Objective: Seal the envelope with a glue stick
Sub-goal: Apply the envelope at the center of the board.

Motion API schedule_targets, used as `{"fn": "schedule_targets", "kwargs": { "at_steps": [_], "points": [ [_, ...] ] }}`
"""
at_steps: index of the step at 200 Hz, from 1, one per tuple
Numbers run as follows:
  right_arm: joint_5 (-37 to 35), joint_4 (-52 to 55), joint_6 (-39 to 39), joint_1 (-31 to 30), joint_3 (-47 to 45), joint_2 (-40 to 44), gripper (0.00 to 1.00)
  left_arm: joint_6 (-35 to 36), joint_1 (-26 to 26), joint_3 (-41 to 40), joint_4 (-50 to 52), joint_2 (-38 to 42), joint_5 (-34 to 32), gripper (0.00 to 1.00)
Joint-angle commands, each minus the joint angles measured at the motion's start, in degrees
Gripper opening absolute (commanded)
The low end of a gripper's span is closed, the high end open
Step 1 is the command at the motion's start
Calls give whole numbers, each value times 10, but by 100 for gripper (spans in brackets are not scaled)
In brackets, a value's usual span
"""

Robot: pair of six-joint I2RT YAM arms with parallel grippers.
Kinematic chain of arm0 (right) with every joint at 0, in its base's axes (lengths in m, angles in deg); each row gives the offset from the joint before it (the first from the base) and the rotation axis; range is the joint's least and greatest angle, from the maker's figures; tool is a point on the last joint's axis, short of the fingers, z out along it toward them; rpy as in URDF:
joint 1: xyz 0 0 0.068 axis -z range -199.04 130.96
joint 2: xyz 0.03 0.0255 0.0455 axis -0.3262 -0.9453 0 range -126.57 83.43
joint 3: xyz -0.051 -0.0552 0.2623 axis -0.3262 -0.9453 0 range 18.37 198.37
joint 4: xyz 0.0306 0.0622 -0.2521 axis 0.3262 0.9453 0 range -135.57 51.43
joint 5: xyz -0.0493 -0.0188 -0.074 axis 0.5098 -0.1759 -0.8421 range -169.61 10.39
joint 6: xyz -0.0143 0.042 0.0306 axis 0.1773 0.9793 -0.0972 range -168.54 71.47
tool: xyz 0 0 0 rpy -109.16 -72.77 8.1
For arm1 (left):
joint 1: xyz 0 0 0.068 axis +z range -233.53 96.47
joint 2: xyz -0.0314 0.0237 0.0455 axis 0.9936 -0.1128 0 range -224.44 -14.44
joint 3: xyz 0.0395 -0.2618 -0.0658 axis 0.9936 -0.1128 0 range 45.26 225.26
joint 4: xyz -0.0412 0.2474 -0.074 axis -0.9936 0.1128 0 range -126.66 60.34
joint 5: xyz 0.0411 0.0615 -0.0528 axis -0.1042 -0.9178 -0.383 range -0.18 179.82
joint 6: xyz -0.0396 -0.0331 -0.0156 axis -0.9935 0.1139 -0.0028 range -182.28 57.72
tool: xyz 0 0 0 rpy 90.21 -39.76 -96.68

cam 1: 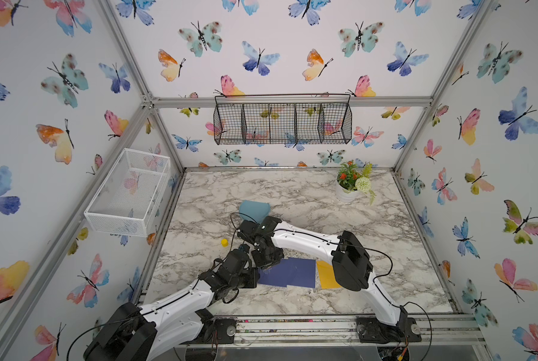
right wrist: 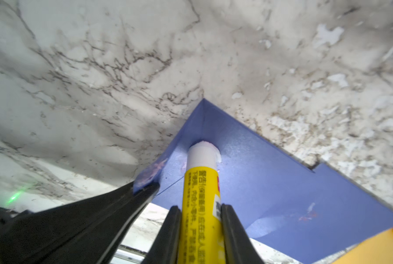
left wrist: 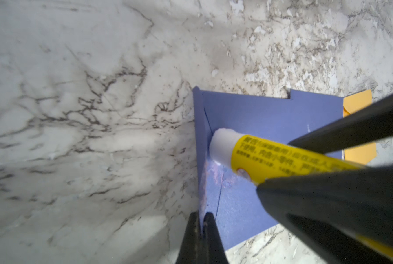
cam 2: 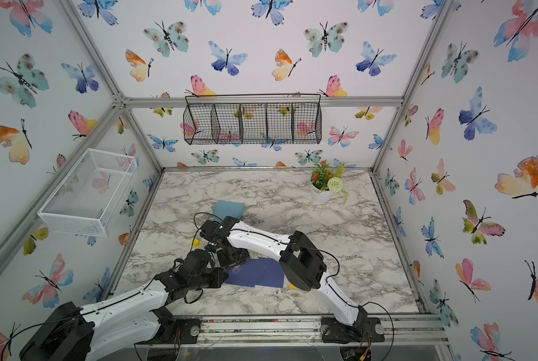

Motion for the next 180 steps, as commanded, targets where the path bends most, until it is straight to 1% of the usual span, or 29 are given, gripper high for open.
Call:
{"fn": "schedule_targets", "kwargs": {
  "at_steps": [1, 13, 23, 31, 56, 71, 83, 118, 158, 168, 180],
  "points": [
    [-60, 64, 5, 9, -8, -41, 2, 6, 4, -7, 4, 8, 6, 0],
    [-63, 69, 5, 9, -6, -41, 2, 6, 4, -7, 3, 6, 6, 0],
    [-49, 70, -1, 9, -7, -41, 2, 6, 4, -6, 3, 6, 7, 0],
    [-22, 58, -9, 9, -15, -36, 2, 6, 4, -7, 4, 6, 7, 0],
    [107, -32, -18, 9, -65, -3, 2, 6, 4, -7, 3, 6, 7, 0],
    [138, -54, -17, 9, -69, 0, 2, 6, 3, -7, 4, 6, 7, 0],
    [132, -52, -17, 9, -65, -2, 2, 6, 4, -7, 4, 6, 7, 0],
    [83, -20, -18, 11, -55, -11, 2, 6, 4, -7, 5, 7, 7, 0],
    [121, -36, -27, 11, -69, 0, 2, 6, 4, -8, 3, 5, 7, 0],
    [104, -27, -26, 11, -68, 0, 2, 6, 4, -7, 4, 6, 7, 0],
    [62, 4, -23, 11, -52, -7, 2, 6, 4, -7, 3, 6, 6, 0]
  ]
}}
